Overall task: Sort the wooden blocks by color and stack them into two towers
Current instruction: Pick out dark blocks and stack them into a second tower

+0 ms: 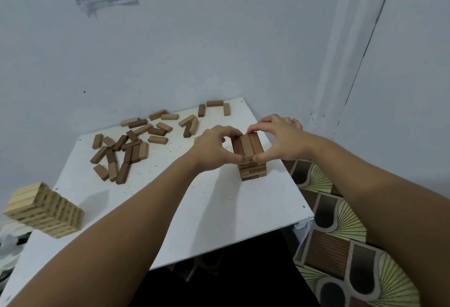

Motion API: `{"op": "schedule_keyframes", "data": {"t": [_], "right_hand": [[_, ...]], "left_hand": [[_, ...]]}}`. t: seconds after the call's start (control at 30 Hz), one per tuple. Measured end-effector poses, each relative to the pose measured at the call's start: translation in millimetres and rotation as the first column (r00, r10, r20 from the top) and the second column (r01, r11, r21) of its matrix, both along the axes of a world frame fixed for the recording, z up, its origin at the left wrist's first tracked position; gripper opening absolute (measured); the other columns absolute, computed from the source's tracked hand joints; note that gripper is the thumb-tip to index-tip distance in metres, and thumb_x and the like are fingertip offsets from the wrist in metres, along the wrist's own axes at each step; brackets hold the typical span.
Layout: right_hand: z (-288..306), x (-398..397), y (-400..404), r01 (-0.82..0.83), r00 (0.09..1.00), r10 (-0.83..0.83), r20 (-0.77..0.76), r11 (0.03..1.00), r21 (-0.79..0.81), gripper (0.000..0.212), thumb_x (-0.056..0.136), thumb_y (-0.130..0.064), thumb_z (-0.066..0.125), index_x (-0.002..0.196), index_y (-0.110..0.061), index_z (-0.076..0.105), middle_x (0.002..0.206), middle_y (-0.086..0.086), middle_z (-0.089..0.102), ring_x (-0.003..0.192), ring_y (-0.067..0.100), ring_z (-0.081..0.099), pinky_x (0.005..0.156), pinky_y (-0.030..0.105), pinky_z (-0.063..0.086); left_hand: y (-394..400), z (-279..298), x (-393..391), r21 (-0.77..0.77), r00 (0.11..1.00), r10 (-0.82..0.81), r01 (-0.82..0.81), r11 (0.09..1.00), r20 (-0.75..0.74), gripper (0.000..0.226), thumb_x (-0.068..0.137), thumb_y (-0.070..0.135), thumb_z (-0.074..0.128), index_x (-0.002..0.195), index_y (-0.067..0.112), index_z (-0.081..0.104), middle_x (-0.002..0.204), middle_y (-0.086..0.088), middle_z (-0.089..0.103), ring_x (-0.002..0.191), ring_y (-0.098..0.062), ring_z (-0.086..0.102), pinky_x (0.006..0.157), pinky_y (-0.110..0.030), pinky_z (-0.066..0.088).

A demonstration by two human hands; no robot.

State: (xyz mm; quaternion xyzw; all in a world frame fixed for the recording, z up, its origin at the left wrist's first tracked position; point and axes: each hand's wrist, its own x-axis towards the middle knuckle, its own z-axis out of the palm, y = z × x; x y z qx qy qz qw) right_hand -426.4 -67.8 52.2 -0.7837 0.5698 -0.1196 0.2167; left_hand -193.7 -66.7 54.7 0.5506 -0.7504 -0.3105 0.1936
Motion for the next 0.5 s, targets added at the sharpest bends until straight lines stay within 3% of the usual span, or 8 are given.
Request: {"op": "schedule_keyframes", "data": {"t": [0.1,0.5], "right_hand": [[-1.7,-4.8,-1.9,0.001,1.0,-0.002,0.012,0.999,0.034,0.069,0.075,-0.057,0.08,0.135,-0.06,0.046,0.149,-0.011,0.032,0.141,0.022,0.025,0.12,0.048,0.008],[-7.3,-10.5,-11.9,-0.03,0.999,0.024,0.036,0.986,0.167,0.07,0.076,-0.056,0.081,0.135,-0.062,0.044,0.146,-0.006,0.038,0.137,0.026,0.031,0.115,0.047,0.023]], "left_hand": [[-2.7,-2.7,-5.4,0.017,1.0,0.004,-0.005,1.0,0.028,0.083,0.048,0.065,0.08,0.127,0.044,0.065,0.126,0.021,0.06,0.115,-0.007,0.054,0.109,-0.047,0.043],[-5.7,-8.7,-9.9,0.083,0.999,0.018,-0.021,0.996,0.044,0.082,0.051,0.066,0.081,0.128,0.045,0.062,0.123,0.026,0.06,0.117,-0.006,0.055,0.109,-0.047,0.044]]}}
